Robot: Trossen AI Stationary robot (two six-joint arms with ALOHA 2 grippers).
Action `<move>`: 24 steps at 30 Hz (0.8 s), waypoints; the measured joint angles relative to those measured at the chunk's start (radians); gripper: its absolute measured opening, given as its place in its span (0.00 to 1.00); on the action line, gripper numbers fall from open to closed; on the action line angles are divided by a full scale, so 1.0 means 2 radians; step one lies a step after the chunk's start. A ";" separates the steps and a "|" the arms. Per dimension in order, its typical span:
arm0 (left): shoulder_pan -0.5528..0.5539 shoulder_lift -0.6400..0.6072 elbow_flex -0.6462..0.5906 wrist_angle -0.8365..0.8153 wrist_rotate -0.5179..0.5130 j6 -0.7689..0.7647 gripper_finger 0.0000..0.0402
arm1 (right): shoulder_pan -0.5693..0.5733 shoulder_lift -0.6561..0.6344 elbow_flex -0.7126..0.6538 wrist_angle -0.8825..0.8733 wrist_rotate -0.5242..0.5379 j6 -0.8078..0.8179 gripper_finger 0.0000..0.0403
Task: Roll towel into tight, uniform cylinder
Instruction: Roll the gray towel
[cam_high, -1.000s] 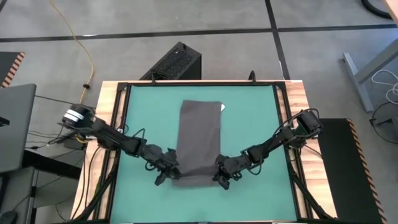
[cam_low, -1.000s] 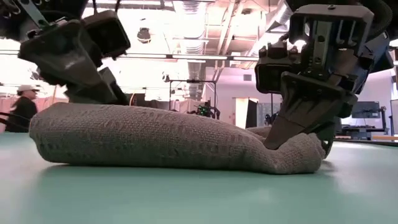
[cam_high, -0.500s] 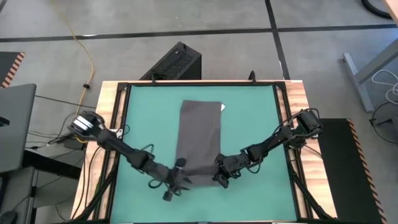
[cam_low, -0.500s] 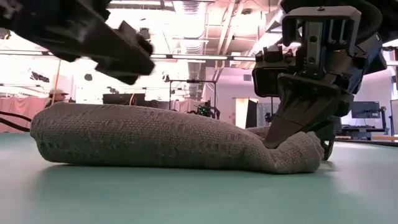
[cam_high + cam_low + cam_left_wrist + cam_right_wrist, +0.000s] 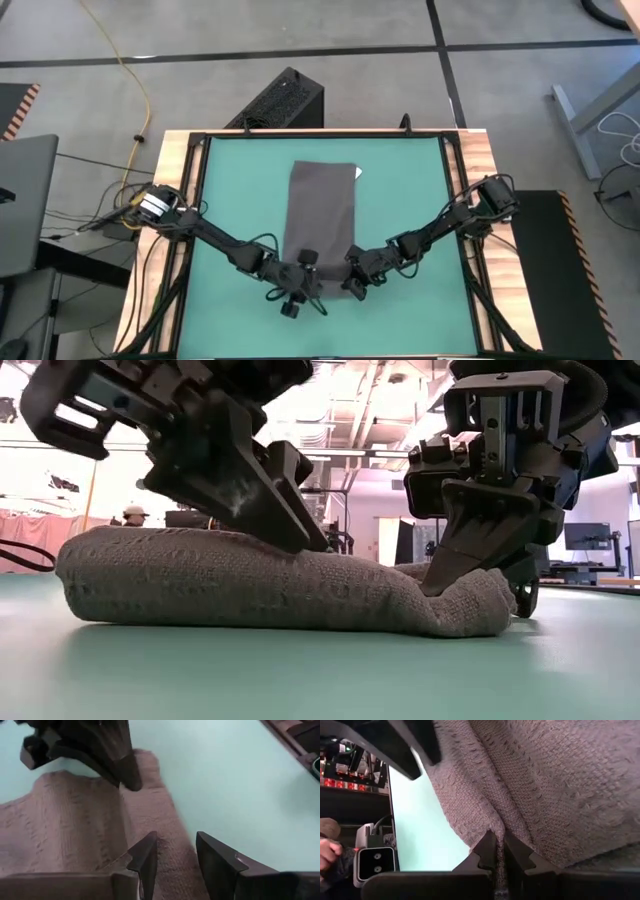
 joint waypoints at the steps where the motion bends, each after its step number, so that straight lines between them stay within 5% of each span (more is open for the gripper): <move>1: 0.002 0.000 0.000 -0.001 0.006 0.000 0.30 | 0.002 0.000 0.000 0.000 -0.001 0.001 0.09; 12: 0.010 0.005 -0.013 -0.010 0.019 -0.008 0.23 | 0.006 0.000 0.000 0.005 -0.034 0.013 0.09; 24: 0.027 0.052 -0.013 0.023 0.111 -0.018 0.16 | 0.007 -0.006 0.001 -0.002 -0.104 0.016 0.10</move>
